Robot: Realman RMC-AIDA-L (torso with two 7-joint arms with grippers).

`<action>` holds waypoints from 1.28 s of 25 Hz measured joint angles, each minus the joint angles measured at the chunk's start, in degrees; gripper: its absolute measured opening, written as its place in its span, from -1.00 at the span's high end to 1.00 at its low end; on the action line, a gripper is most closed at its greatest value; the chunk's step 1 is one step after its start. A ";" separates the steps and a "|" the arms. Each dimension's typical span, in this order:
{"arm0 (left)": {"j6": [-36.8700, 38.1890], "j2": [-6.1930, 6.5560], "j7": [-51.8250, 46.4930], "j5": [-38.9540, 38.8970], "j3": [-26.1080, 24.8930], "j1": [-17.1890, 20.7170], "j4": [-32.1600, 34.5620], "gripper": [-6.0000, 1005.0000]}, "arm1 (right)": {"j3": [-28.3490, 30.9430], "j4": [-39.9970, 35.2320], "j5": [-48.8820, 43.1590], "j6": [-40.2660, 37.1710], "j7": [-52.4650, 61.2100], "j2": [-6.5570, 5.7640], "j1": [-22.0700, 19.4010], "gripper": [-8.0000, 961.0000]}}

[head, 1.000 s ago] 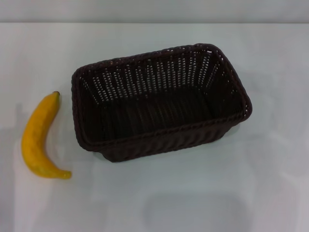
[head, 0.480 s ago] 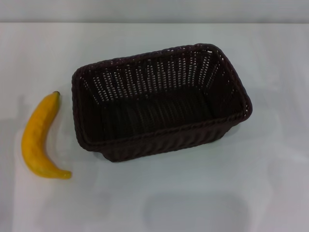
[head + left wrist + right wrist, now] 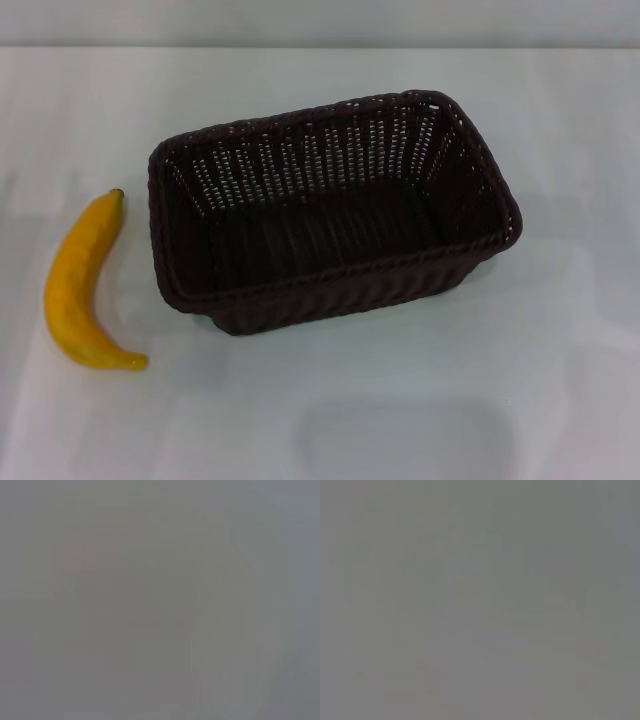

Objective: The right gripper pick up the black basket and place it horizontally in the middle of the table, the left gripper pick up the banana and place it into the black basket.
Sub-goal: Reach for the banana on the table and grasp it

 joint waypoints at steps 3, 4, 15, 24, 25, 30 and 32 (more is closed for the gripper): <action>-10.64 1.24 -0.20 7.59 -5.60 1.99 6.02 -0.76 | 0.10 0.61 0.09 -0.09 -0.23 0.00 0.11 -0.75; -15.35 1.30 -0.28 10.78 -8.17 2.99 8.54 -0.76 | 0.15 0.88 0.13 -0.16 -0.29 0.02 0.23 -0.75; -74.48 -6.96 0.28 34.24 -29.50 12.07 42.74 -0.76 | 0.15 1.32 0.59 -0.65 -0.69 0.07 0.40 -0.75; -108.14 -13.07 6.60 33.69 -36.70 10.80 57.58 -0.76 | 0.14 1.34 0.95 -0.65 -0.78 -0.07 0.49 -0.75; -110.84 -13.07 6.55 33.34 -36.98 10.47 58.49 -0.76 | 0.14 1.34 0.95 -0.65 -0.79 -0.10 0.52 -0.75; -122.02 -13.21 6.29 32.76 -38.14 8.53 61.21 -0.76 | 0.16 1.01 0.96 -0.65 -0.81 -0.22 0.55 -0.75; -126.06 -13.24 5.85 32.74 -38.56 7.42 61.59 -0.76 | 0.20 0.81 0.96 -0.65 -0.82 -0.34 0.56 -0.75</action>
